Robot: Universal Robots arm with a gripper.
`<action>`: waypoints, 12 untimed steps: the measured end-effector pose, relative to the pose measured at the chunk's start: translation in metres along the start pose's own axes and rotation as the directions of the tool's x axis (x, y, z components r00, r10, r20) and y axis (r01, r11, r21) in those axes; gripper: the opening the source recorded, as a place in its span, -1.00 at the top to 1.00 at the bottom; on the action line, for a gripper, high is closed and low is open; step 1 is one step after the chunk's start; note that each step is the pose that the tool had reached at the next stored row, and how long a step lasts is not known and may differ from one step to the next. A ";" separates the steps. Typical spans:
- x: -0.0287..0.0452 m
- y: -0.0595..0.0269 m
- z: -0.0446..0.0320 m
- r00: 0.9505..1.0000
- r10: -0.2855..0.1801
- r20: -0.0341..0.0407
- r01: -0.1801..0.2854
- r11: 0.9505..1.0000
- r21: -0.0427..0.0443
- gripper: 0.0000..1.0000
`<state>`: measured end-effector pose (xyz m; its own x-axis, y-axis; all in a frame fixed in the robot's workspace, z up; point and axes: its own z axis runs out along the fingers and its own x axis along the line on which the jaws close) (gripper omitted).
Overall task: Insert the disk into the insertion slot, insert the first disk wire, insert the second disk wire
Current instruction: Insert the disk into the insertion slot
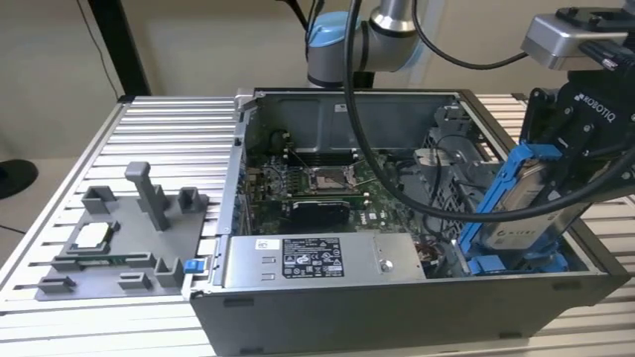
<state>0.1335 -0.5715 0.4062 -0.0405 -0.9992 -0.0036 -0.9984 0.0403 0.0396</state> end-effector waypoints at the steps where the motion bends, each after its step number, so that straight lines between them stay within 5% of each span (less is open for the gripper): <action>1: -0.0004 -0.0001 0.0016 1.000 0.002 0.000 -0.002 1.000 0.000 1.00; 12: -0.0009 -0.0007 0.0170 1.000 0.010 0.000 -0.010 1.000 0.000 1.00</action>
<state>0.1336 -0.5706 0.3892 -0.0510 -0.9987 -0.0036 -0.9979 0.0508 0.0397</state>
